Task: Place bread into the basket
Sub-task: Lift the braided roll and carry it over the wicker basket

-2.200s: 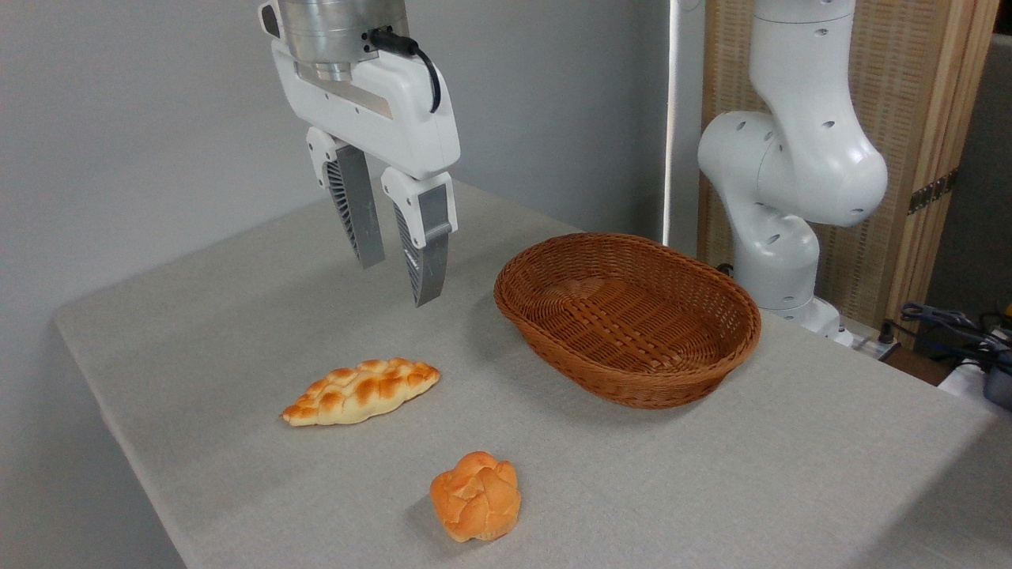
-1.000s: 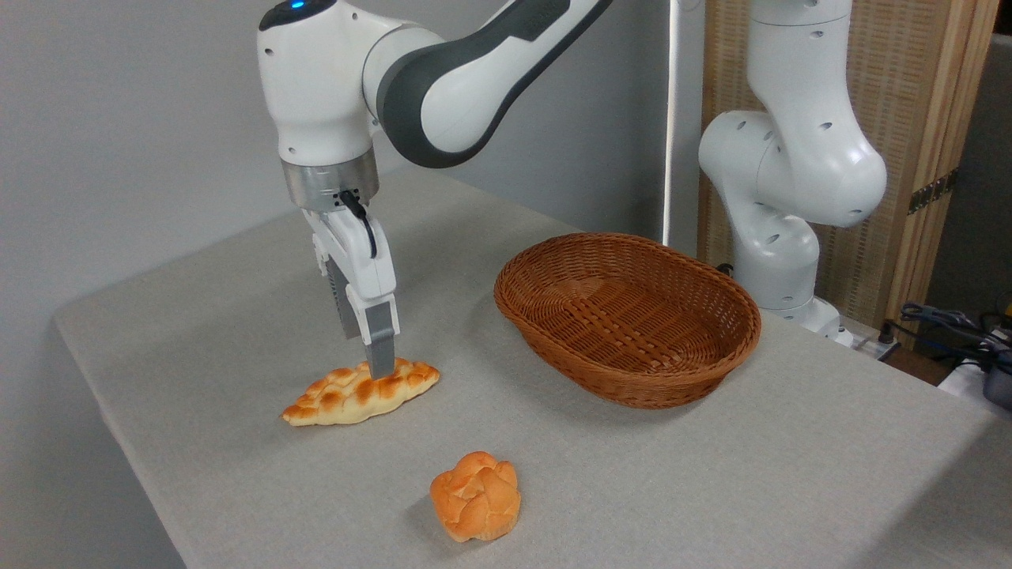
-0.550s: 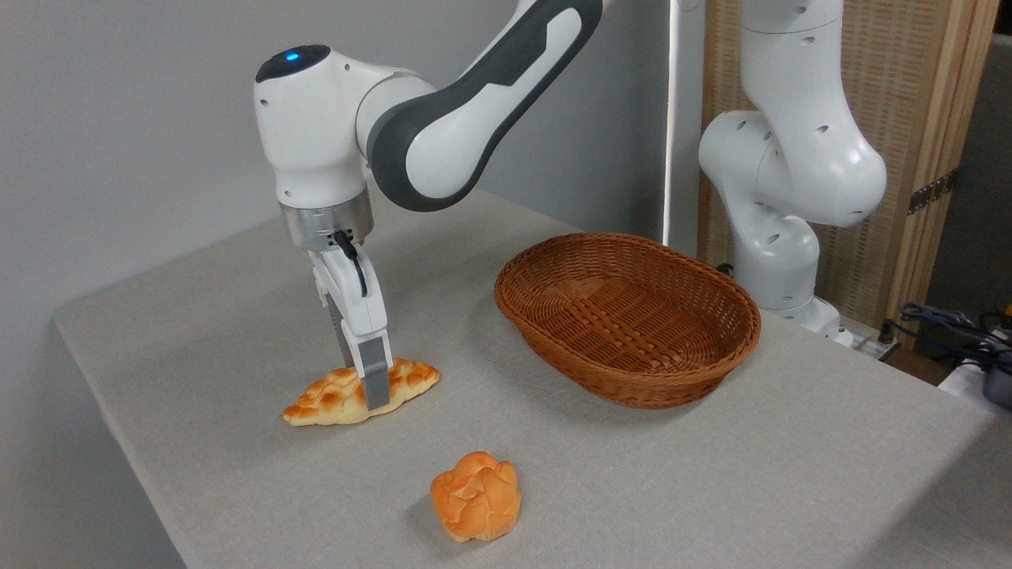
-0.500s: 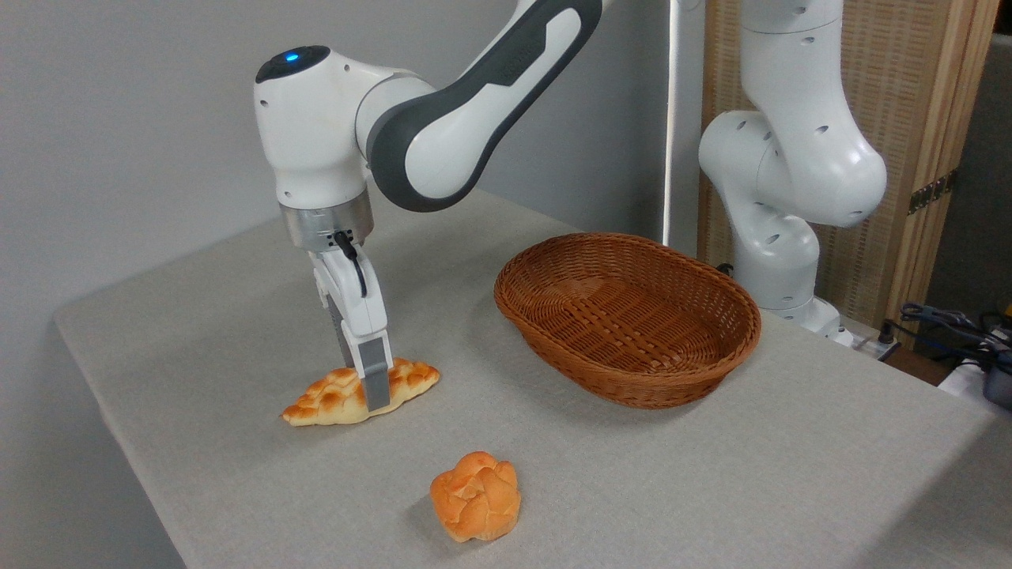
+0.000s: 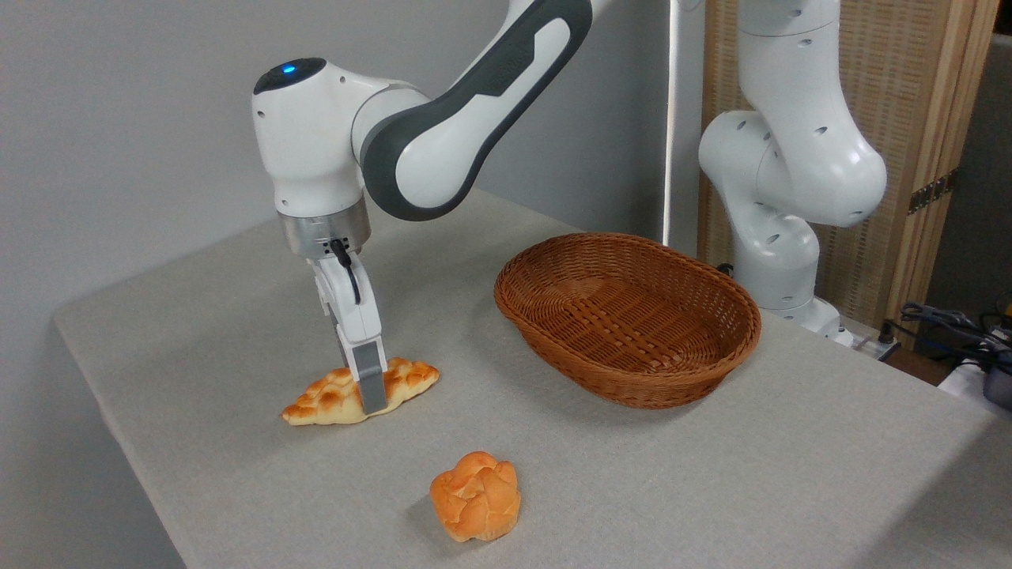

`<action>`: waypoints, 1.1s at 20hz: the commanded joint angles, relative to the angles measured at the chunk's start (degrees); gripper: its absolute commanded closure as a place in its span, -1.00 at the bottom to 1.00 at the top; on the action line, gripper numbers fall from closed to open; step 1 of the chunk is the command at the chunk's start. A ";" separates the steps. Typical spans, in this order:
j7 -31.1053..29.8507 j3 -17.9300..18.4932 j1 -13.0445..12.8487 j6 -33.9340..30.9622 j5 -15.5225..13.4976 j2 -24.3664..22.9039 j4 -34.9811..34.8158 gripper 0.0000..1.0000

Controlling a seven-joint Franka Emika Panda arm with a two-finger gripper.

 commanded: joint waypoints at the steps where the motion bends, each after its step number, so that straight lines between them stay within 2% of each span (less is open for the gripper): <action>1: 0.13 -0.21 -0.11 1.57 0.27 0.27 -0.08 0.67; 13: 0.13 -0.21 -0.11 1.49 0.27 0.45 0.27 0.67; 16: -0.13 -0.03 0.16 0.52 0.18 -1.56 0.71 0.67; 17: -0.31 0.32 0.24 -1.13 -0.52 -3.40 0.71 0.67; 22: -1.19 1.81 1.21 -17.47 -0.87 -12.71 1.06 0.66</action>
